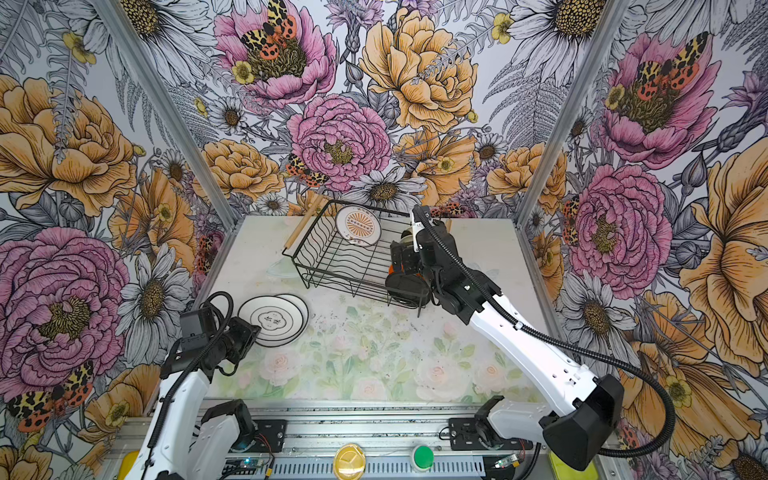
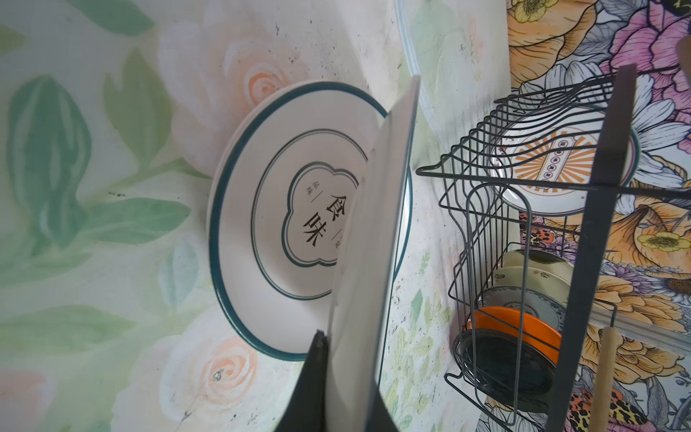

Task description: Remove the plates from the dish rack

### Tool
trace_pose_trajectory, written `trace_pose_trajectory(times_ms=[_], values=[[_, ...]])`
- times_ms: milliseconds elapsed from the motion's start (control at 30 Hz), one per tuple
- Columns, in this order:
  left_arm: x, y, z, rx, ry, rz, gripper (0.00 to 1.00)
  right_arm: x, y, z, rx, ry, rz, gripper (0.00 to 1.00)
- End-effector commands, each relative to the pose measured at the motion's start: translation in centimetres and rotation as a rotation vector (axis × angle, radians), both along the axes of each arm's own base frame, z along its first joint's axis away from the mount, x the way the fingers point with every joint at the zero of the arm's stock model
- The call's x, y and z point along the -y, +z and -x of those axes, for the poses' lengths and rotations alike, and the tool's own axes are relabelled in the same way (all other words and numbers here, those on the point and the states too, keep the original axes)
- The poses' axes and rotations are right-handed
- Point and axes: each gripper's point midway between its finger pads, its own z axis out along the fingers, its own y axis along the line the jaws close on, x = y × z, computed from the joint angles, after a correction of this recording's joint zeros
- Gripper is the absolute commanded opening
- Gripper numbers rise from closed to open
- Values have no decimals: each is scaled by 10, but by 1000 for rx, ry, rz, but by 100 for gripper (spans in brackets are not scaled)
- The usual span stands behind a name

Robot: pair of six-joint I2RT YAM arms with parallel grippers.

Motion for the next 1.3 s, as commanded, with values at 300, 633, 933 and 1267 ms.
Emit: trace_pose_trajectory(times_ms=[300,633,933,1267], values=[[-10,-1,-10,36,5,-50,26,-14,-30,-2,-81,64,20,99],[-11,-14,-8,-15,11,-47,42,-15,-35,2,-103,75,11,99],[-14,-31,-4,-84,21,-49,49,-14,-33,6,-99,78,4,99],[-15,-36,-3,-111,24,-53,54,-14,-37,7,-107,84,6,99]])
